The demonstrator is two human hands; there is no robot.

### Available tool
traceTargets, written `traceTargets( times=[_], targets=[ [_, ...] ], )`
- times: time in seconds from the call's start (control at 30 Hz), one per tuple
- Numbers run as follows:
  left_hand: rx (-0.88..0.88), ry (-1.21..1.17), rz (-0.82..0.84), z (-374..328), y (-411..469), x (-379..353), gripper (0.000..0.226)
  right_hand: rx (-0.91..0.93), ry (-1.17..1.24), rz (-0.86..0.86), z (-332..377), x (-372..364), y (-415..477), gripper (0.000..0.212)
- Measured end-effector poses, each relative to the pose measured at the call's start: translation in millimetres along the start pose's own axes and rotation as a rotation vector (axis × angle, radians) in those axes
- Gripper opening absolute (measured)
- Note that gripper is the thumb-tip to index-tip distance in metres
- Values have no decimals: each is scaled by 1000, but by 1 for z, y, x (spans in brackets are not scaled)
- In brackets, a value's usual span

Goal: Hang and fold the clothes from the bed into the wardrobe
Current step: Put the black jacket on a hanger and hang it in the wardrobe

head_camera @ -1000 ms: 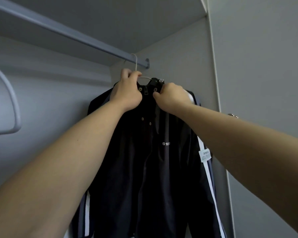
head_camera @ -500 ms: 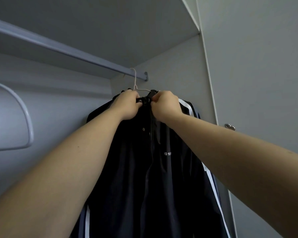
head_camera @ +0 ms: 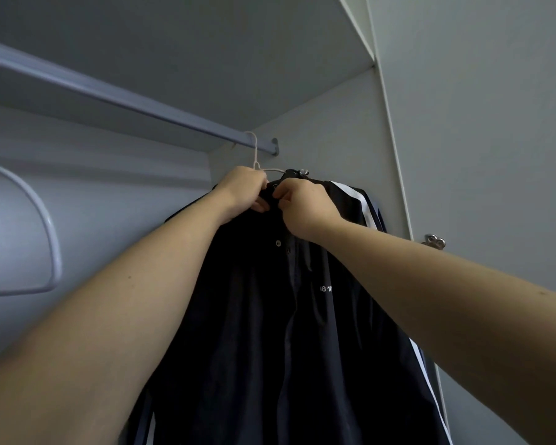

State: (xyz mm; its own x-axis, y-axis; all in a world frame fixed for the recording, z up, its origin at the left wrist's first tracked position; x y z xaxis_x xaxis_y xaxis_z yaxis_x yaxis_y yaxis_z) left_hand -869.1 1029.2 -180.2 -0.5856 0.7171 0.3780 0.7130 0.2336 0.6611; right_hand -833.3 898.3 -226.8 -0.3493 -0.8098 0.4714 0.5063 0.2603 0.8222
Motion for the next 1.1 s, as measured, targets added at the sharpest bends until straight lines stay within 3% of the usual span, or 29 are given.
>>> traceTargets(
  times=[0.1,0.17,0.27,0.53,1.1],
  targets=[
    [-101,144,-22,-3,0,-1,50,-15,-7,19,-3,-7,-2,31],
    [-183,321,-53,-3,1,0,42,-33,-15,41,-5,-12,-4,28],
    [-205,378,-44,-3,2,-1,29,-52,-24,61,-9,-16,-7,23],
    [-200,614,57,-6,2,-6,31,-146,-118,146,-17,-23,-14,18],
    [-228,754,-22,-12,0,-11,34,-170,-202,206,-22,-25,-26,22]
  ],
)
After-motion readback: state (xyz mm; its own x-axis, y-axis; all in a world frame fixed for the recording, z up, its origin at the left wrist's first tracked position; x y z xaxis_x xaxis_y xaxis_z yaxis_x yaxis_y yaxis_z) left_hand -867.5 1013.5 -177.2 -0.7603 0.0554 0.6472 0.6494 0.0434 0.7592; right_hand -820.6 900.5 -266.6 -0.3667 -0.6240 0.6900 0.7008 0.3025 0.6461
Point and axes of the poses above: each hand's wrist, its own y-axis towards the middle knuckle, its own x-axis out of the back of the hand, z = x × y, the point moved 6 cm from there along y, towards the middle knuckle, and after that the axes turned 10 degrees about -y, right-handed, at the moved point
